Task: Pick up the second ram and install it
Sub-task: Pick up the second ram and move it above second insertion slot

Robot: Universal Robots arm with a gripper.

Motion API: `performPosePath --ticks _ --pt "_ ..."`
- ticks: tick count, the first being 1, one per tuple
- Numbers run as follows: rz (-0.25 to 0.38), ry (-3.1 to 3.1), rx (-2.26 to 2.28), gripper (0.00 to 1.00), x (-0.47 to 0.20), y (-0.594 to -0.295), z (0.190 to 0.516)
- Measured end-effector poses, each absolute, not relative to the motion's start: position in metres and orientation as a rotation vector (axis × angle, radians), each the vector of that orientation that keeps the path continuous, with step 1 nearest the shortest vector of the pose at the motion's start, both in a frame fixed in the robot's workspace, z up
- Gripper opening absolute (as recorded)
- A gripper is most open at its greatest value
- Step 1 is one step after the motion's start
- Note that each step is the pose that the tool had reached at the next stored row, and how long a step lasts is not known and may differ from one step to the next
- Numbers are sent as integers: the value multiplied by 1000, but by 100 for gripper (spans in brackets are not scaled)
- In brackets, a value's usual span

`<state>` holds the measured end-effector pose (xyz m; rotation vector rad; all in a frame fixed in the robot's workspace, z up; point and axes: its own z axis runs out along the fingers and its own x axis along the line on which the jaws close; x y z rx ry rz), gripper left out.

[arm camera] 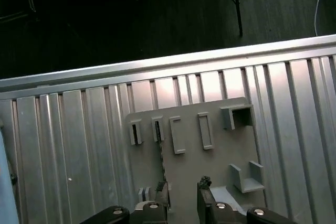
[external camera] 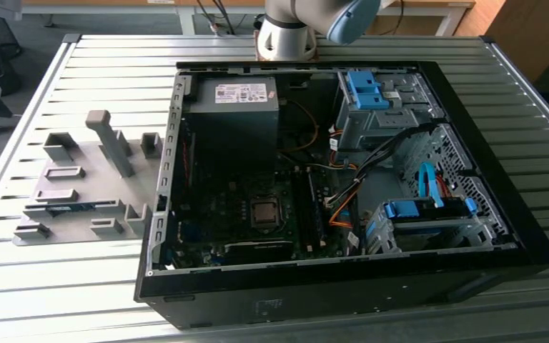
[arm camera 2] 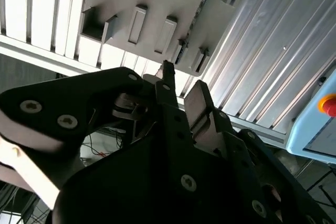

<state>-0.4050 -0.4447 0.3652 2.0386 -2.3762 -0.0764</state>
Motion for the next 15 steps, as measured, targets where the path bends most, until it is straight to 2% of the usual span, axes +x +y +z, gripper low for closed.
performPosePath --ticks 1,15 --pt "-76 -2356 2061 36 -405 -445 364" --pt "-70 -2260 2168 36 -405 -446 348"
